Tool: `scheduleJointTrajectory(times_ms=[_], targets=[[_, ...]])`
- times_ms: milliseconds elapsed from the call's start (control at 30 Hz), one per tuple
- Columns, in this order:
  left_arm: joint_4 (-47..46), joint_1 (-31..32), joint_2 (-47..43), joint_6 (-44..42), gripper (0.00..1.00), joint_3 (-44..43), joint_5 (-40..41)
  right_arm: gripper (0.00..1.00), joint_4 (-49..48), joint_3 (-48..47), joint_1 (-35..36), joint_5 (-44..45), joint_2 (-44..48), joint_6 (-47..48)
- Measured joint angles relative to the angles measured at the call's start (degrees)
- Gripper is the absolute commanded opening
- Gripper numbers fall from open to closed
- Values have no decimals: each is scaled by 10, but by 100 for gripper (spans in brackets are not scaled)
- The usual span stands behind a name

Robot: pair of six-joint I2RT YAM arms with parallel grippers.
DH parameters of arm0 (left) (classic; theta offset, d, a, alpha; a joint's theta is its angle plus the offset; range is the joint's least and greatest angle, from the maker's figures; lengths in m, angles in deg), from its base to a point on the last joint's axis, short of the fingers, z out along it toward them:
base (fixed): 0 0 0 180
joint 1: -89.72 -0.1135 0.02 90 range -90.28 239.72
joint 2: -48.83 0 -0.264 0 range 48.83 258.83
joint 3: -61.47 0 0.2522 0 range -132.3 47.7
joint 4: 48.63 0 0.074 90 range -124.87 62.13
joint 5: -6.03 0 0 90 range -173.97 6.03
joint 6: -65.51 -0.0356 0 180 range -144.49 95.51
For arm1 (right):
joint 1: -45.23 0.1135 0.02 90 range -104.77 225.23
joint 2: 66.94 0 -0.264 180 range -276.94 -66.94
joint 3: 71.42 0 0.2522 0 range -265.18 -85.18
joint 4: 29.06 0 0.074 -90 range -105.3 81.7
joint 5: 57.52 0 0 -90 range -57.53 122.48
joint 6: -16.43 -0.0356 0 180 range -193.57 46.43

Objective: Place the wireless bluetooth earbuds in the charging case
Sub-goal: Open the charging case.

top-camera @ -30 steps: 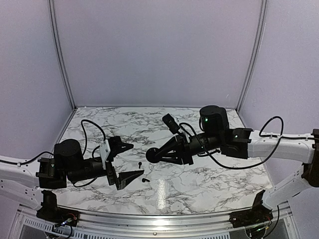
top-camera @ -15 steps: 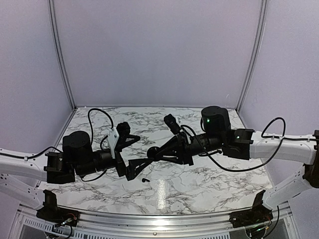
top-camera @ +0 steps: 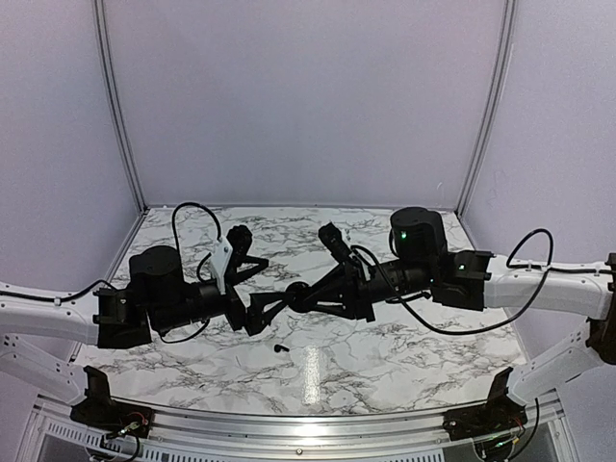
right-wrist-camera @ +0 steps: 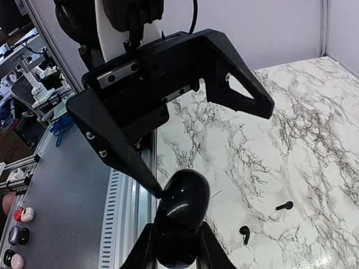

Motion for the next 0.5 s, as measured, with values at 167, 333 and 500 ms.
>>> scheduleJointTrajectory(times_ms=[167, 333, 500], targets=[[-2, -24, -4, 14, 94, 0, 21, 0, 2, 6, 4, -21, 1, 0], [-2, -34, -8, 22, 94, 0, 26, 0, 1, 8, 4, -30, 3, 2], [-4, -58, -42, 41, 94, 21, 14, 0, -21, 40, 4, -28, 30, 1]])
